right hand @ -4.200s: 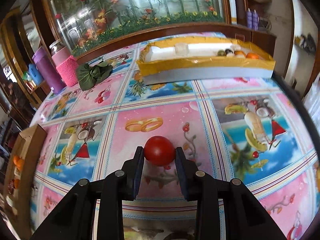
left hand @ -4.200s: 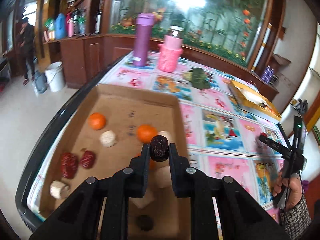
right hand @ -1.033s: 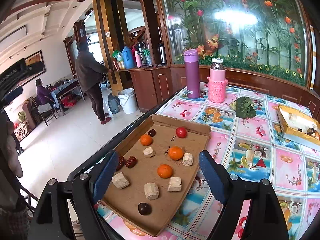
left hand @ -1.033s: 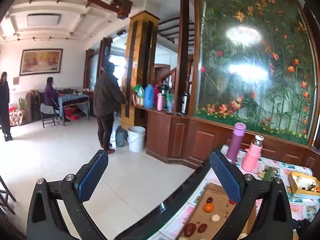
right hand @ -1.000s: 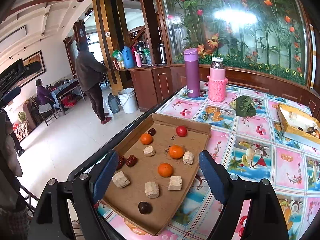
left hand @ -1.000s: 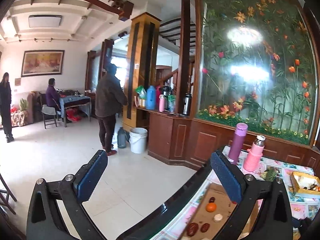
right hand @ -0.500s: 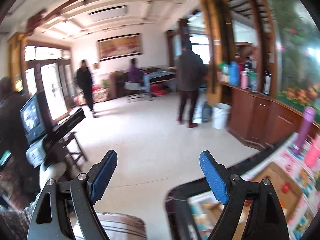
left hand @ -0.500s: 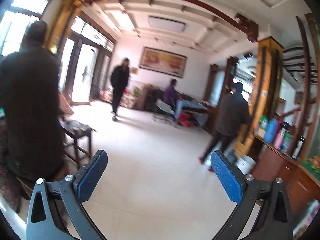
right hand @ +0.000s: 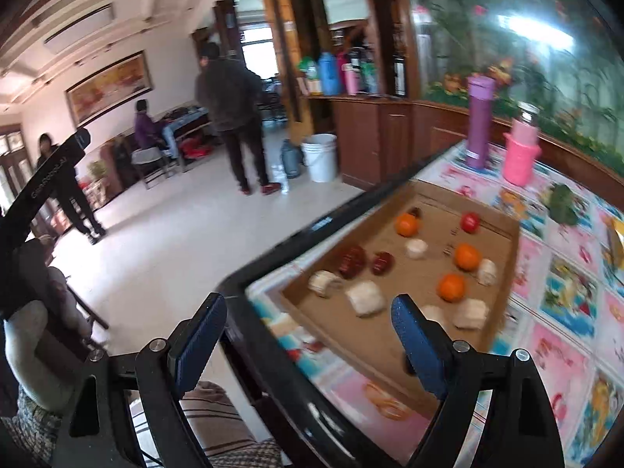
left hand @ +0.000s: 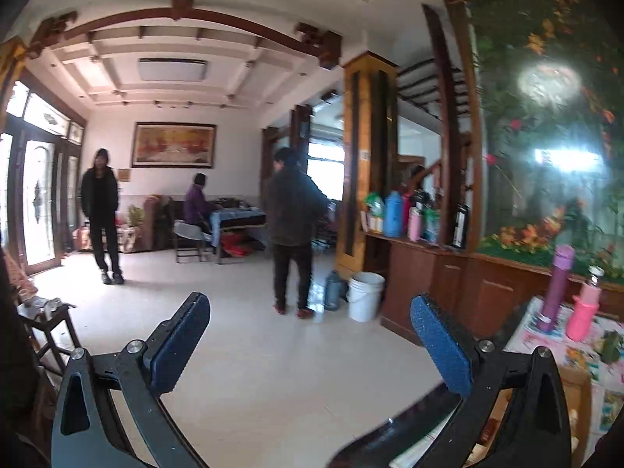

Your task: Organize fruits

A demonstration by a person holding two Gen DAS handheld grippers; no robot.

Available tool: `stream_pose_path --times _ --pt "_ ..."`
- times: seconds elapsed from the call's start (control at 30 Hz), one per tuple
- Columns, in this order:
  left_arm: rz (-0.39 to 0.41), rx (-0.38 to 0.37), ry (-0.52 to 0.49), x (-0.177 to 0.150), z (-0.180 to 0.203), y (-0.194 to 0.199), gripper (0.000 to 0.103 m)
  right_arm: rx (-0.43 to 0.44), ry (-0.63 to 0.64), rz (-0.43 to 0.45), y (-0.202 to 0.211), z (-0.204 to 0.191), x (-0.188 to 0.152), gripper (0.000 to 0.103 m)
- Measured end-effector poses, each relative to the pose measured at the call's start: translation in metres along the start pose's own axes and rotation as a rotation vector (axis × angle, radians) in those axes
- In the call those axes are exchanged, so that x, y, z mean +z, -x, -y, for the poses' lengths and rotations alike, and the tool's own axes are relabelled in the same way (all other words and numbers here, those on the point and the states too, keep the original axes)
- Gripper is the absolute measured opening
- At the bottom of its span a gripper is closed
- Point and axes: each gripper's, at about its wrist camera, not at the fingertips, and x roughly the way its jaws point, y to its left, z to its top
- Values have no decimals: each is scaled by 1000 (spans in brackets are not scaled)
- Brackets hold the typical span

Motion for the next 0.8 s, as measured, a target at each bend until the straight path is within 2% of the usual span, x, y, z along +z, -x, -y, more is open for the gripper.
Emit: stream_pose_path --times 0.1,0.2,0.3,0.37,0.5,0.8 --pt "-127 -150 -97 -17 62 -2 103 -130 -86 24 22 40 -12 90" --pt "-265 -298 -173 -34 115 -2 103 -215 -150 39 41 68 -20 90" --pt "-340 -400 -216 -50 152 11 103 -302 -198 49 53 89 -25 90" --pt "-374 -451 -243 -61 164 29 103 -342 -220 53 60 101 -29 90" --pt "-425 -509 -299 -75 178 38 103 -386 -243 51 65 116 -38 90" --pt "-537 -541 -321 -92 177 33 103 -366 -264 9 54 123 -52 90"
